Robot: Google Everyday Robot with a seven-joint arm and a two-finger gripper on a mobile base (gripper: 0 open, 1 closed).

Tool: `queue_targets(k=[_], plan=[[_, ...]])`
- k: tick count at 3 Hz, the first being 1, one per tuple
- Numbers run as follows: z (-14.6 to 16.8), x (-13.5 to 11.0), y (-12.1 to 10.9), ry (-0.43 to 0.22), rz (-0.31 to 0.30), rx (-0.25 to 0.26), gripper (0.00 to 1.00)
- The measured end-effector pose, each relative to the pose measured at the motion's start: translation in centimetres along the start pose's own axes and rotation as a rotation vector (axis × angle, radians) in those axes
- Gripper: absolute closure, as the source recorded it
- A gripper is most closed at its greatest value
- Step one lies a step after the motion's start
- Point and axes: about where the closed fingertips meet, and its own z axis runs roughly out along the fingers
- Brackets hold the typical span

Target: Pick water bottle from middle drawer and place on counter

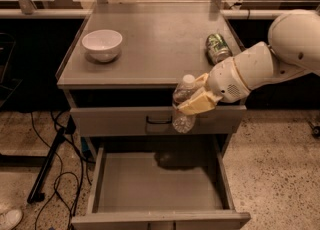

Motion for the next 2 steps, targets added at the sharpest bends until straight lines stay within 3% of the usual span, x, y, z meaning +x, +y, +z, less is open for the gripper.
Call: queue_targets(k=[1,2], plan=[[-0.2,0.1,0.0,-0.006,0.006,-0.008,1.0],[-2.6,-0.9,-0.5,-0.009,-0.001,0.014,1.0]])
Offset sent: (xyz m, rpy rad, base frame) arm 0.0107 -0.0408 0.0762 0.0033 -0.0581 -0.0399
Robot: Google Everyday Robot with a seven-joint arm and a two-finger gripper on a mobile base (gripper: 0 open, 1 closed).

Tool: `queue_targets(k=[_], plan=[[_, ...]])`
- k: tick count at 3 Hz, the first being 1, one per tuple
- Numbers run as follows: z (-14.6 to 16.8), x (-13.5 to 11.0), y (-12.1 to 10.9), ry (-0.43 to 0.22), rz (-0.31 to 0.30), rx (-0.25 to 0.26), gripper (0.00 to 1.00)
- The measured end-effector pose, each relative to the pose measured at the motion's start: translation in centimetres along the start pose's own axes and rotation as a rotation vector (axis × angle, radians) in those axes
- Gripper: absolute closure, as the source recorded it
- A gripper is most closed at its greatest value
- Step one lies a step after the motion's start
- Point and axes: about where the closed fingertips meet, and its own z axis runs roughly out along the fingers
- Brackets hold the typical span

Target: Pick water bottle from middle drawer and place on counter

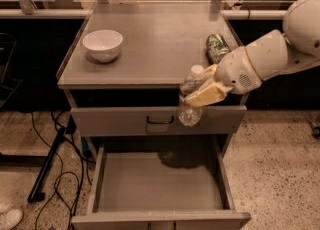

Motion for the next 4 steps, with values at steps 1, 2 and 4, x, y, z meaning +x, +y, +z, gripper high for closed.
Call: queue_targets(k=[1,2,4], plan=[[-4.6,-2.9,-1.3,-0.002,-0.025,0.05,1.0],[-4.6,-2.9,-1.3,-0.002,-0.025,0.049,1.0],[-8.0,-6.0,-5.7,-0.064,-0.018,0.001,1.0]])
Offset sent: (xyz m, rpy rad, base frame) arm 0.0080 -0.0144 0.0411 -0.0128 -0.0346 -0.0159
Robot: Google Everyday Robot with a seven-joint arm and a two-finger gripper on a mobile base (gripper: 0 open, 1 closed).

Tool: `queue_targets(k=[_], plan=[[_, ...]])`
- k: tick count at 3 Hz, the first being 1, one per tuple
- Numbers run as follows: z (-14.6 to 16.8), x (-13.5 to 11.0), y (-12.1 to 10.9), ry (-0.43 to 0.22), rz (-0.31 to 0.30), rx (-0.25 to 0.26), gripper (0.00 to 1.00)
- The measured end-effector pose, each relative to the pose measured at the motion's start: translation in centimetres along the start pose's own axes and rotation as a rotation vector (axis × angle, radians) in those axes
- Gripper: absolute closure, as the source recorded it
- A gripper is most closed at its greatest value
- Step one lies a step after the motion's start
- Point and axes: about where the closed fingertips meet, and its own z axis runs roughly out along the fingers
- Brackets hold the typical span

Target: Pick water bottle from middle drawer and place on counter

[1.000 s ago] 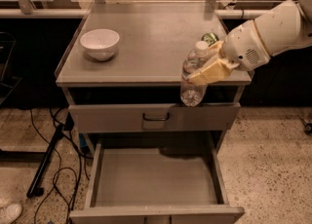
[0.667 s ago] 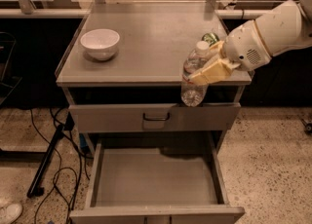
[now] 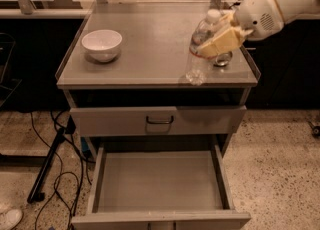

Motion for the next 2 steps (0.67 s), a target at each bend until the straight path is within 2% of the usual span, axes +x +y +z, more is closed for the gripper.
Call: queue_targets(k=[1,2], plan=[[-0.59,-0.7,-0.2,-0.013,-0.013,0.021,1.0],[0.26,0.01,-1.05,-0.018,0.023,-0.027,1.0]])
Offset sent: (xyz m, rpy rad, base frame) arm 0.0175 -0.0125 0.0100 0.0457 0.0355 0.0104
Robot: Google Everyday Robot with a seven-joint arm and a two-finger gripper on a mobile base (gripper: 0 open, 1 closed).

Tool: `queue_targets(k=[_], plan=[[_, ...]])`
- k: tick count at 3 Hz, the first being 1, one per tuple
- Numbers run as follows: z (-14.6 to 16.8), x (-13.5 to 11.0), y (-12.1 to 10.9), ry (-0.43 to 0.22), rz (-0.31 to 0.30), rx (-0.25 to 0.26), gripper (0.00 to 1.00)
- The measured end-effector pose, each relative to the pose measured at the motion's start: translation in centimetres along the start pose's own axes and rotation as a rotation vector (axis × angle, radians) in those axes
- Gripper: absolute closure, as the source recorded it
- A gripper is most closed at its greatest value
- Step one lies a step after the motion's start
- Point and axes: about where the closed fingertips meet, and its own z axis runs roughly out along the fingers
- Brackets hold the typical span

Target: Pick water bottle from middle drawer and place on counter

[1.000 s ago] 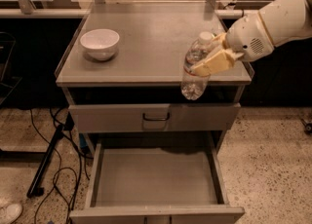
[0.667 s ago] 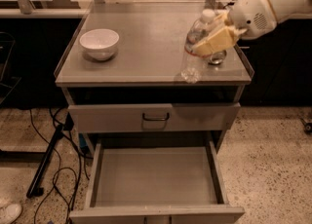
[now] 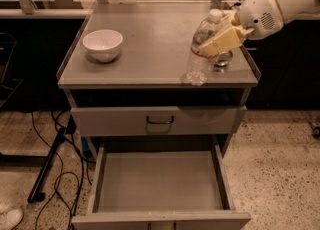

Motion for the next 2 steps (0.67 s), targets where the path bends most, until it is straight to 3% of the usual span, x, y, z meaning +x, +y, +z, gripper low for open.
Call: queue_targets(k=[1,2], plan=[[0.9,-2.8,-4.7,-0.002,0.014,-0.057,1.0],[-0.7,-4.8,-5.8,-0.041,-0.02,0.007,1.0]])
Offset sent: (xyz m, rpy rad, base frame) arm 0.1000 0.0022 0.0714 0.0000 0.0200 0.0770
